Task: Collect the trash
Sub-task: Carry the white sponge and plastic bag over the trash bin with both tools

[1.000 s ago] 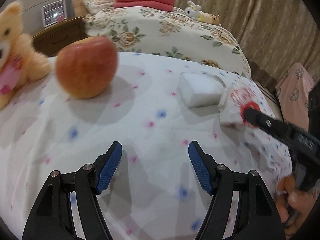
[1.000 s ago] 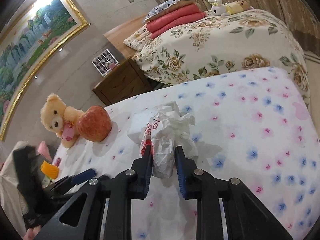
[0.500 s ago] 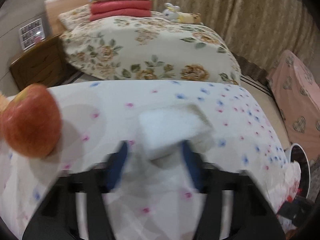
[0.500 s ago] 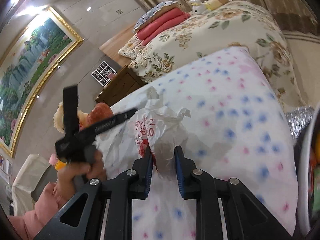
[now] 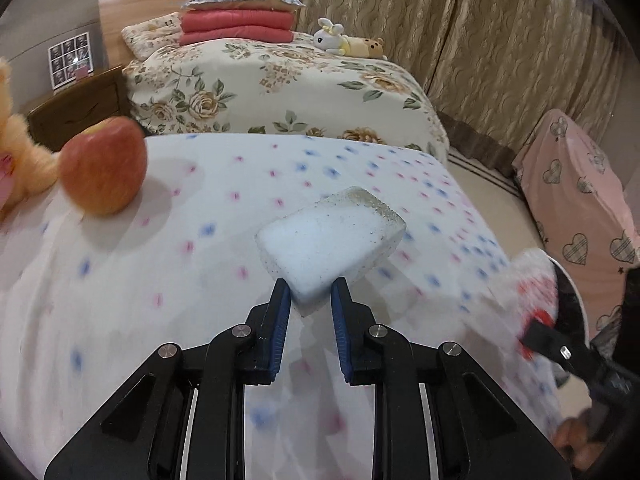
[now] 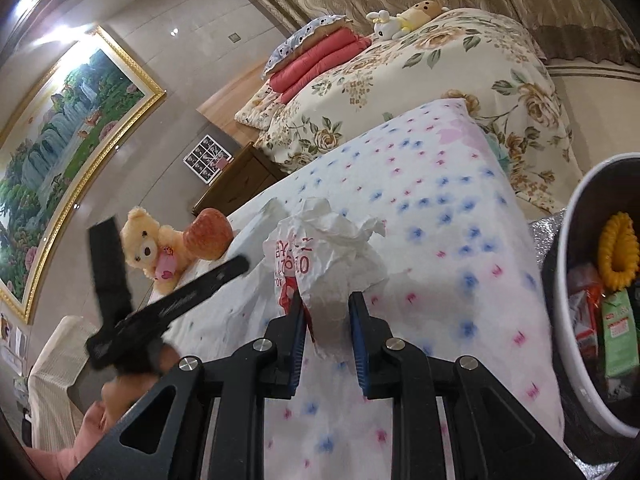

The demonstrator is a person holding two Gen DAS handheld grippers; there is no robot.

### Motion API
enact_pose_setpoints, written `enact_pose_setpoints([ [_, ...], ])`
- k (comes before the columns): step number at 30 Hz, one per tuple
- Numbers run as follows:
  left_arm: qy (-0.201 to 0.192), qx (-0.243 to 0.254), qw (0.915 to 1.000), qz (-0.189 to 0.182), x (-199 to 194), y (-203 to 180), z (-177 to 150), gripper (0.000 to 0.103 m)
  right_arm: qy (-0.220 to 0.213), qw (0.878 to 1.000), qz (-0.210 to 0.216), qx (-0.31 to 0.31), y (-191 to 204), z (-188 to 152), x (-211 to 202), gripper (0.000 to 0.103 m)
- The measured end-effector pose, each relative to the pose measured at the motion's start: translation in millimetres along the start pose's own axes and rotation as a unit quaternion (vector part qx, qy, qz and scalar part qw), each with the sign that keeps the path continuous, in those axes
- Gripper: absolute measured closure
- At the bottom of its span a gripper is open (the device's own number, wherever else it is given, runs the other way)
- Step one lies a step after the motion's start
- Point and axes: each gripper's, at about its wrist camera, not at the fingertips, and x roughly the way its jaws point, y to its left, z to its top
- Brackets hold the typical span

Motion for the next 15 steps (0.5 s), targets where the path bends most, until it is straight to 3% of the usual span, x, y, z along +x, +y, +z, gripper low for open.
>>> enact_pose_setpoints([
  [9,-0.009,-0.026,0.9996,-0.004,-50.2,-21.8,-49.5,0.083,-0.005,1.0,-0.004,-0.009,-1.0,-22.1,-29.1,0.082],
  [15,-0.018,-0.012,0.9998,-0.002,-71.2,-38.9,-67.1,0.083,-0.012,1.0,-0.009,-0.017,0.8,-34.2,-45.9,0.082],
])
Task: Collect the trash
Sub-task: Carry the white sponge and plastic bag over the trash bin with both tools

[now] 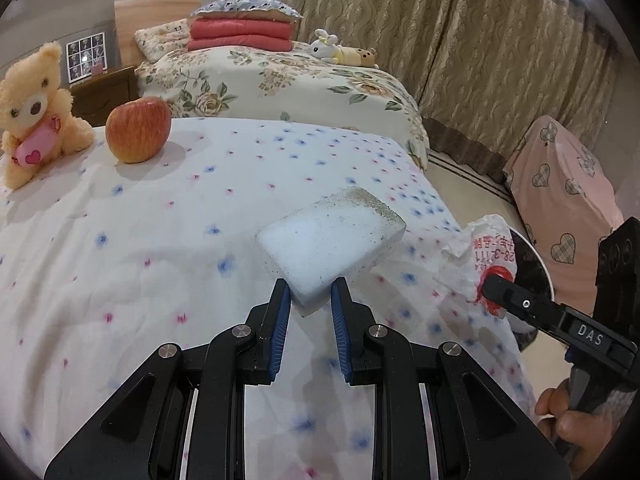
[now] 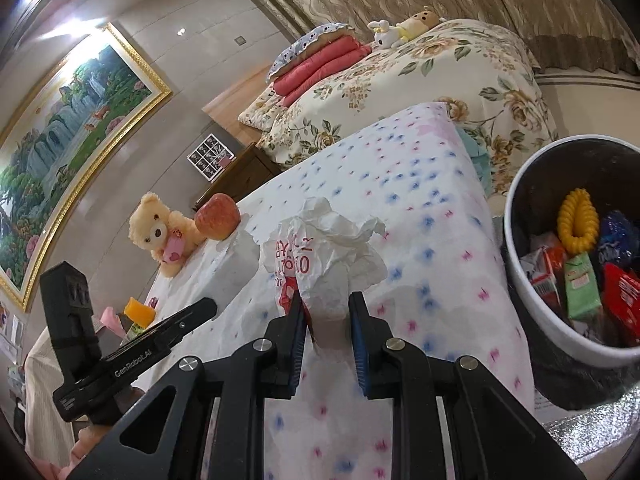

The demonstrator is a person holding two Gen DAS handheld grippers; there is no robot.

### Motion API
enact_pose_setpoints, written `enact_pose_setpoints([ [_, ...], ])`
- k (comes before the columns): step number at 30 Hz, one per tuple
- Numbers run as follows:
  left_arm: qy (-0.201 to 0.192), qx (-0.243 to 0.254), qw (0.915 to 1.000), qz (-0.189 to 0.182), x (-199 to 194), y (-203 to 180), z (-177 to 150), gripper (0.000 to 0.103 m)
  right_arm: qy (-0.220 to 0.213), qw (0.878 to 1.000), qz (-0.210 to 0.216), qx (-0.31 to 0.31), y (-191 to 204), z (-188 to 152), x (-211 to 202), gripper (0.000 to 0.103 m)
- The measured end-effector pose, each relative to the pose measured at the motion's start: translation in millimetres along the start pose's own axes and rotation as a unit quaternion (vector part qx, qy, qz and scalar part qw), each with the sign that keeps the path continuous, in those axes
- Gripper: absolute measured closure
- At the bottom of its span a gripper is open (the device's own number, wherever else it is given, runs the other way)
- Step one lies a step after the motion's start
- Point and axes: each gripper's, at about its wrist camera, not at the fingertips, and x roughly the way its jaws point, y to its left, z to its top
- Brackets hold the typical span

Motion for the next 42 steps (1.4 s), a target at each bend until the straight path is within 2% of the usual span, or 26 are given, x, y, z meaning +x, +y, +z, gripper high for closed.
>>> enact_pose_setpoints([
  [14,0.013,-0.002,0.9999,0.005,-10.4,-10.0,-23.8,0.083,-0.005,1.0,-0.009,-0.013,2.5,-18.2,-17.2,0.082],
  [42,0.015,0.034,0.9993,-0.007,-1.0,-51.6,-24.9,0.083,-0.034,0.998,-0.046,-0.001,-21.1,-19.0,-45.4,0.079],
])
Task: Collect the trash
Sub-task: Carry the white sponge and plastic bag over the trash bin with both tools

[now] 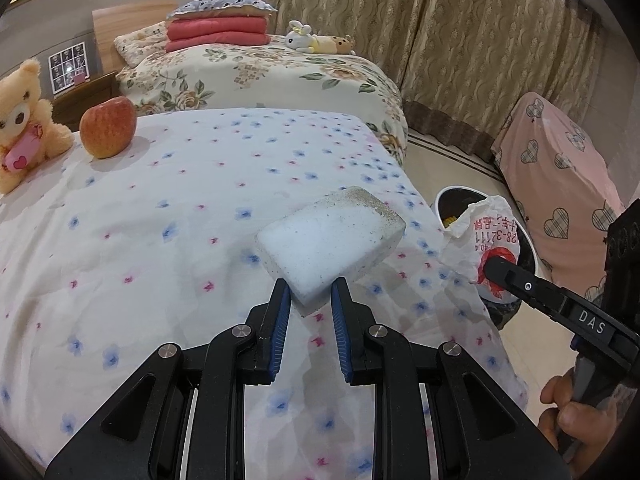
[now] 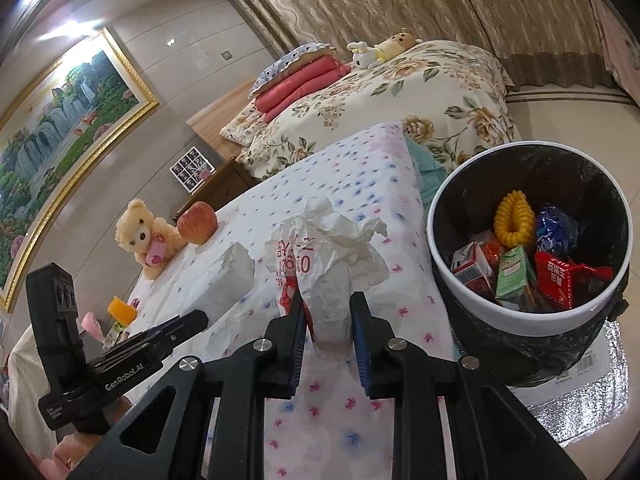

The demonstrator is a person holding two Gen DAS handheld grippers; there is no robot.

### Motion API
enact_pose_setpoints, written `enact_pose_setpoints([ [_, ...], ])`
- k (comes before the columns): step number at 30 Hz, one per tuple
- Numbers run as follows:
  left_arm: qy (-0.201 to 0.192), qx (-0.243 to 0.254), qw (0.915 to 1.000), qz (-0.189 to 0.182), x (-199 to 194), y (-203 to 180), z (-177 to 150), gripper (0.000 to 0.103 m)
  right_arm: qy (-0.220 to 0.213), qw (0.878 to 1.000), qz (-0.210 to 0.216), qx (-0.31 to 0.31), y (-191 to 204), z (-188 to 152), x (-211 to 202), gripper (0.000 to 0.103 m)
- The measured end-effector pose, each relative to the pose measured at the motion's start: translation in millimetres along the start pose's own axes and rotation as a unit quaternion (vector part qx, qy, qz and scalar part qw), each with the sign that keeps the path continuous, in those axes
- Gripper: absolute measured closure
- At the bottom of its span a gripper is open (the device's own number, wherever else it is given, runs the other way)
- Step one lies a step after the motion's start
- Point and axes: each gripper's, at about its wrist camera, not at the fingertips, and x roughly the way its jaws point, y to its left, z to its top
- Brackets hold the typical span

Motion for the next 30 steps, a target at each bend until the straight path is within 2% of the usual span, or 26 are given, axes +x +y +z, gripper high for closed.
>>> enact_pose_setpoints([
  [30,0.005,0.068,0.9959,-0.058,20.0,-78.5,19.3,0.083,-0.038,0.997,-0.057,0.031,-55.5,15.3,-42.0,0.078],
])
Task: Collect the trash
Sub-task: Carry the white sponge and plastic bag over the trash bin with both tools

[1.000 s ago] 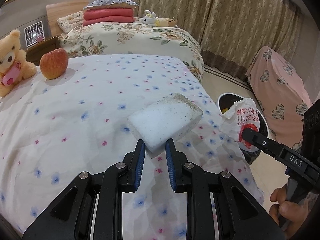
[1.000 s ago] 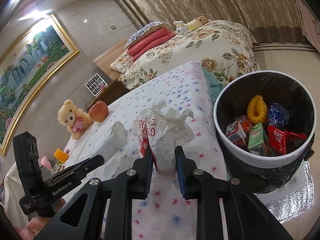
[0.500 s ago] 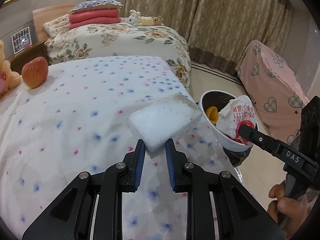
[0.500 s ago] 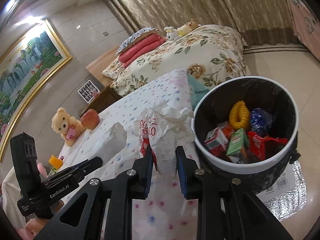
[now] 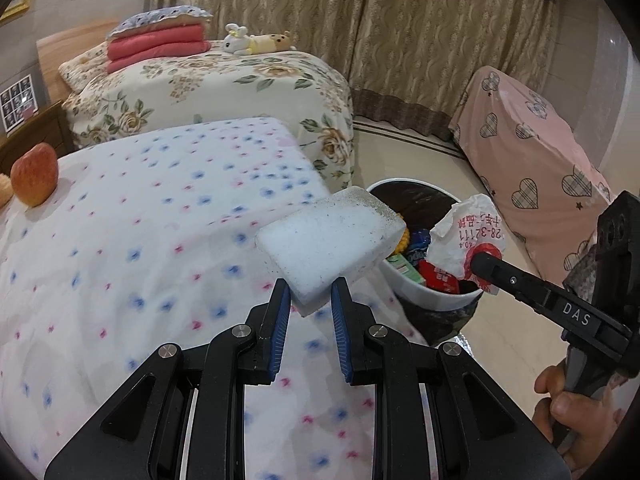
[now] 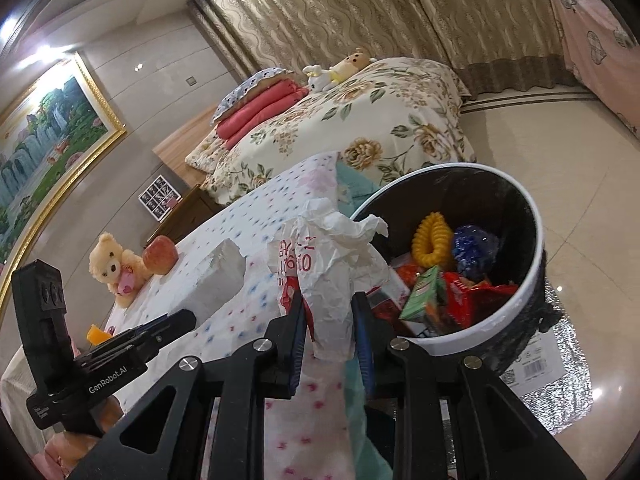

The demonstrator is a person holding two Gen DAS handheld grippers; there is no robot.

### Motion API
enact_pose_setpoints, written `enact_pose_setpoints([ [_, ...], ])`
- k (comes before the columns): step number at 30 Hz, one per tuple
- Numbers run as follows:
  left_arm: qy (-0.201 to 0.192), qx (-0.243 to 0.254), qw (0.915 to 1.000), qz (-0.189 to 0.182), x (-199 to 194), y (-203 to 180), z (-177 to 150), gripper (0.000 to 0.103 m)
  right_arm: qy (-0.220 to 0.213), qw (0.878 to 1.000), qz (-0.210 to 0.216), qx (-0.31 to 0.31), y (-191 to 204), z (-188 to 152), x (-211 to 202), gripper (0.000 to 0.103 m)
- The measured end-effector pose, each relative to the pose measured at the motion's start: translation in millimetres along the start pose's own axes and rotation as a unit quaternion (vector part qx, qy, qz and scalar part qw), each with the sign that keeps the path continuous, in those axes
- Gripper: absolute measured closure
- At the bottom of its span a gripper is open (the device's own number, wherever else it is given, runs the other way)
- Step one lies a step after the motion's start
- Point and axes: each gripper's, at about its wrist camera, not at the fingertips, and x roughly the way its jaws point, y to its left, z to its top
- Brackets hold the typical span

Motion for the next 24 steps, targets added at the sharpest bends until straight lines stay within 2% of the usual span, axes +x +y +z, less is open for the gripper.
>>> enact_pose_setpoints([
  [24,0.009,0.055,0.9979,-0.031,33.8,-63.4,26.4,0.083,-0.005,0.999,-0.052,-0.004,-38.3,19.4,-10.8,0.078],
])
